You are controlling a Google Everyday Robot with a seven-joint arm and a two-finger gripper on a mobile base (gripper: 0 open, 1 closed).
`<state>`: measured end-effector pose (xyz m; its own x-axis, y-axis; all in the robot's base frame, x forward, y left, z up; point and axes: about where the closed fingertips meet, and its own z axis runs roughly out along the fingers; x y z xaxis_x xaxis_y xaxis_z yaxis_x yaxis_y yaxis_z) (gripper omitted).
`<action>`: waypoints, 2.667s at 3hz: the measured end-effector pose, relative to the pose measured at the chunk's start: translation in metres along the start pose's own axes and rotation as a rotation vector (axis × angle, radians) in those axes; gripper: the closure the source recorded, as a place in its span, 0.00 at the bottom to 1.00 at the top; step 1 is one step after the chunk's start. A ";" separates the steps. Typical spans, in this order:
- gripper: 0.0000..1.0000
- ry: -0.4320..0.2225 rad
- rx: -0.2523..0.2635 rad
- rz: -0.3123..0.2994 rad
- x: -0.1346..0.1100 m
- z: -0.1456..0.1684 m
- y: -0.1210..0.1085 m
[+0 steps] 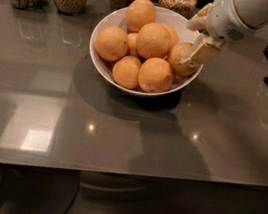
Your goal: Pick orange from white bowl
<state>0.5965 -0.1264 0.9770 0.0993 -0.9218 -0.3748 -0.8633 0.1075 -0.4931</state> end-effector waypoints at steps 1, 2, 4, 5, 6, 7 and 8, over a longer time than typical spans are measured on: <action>0.38 0.015 -0.013 0.005 0.004 0.010 -0.002; 0.39 0.031 -0.022 0.013 0.010 0.018 -0.004; 0.36 0.059 -0.051 0.022 0.022 0.034 -0.002; 0.36 0.066 -0.072 0.021 0.023 0.043 0.002; 0.36 0.068 -0.083 0.017 0.024 0.049 0.005; 0.37 0.066 -0.094 0.013 0.023 0.057 0.006; 0.38 0.068 -0.111 0.005 0.024 0.069 0.009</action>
Offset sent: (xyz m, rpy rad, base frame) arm 0.0217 -0.0089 -0.0254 -0.0330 0.0438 -0.0355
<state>0.6251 -0.1217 0.9094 0.0647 -0.9449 -0.3209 -0.9135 0.0734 -0.4002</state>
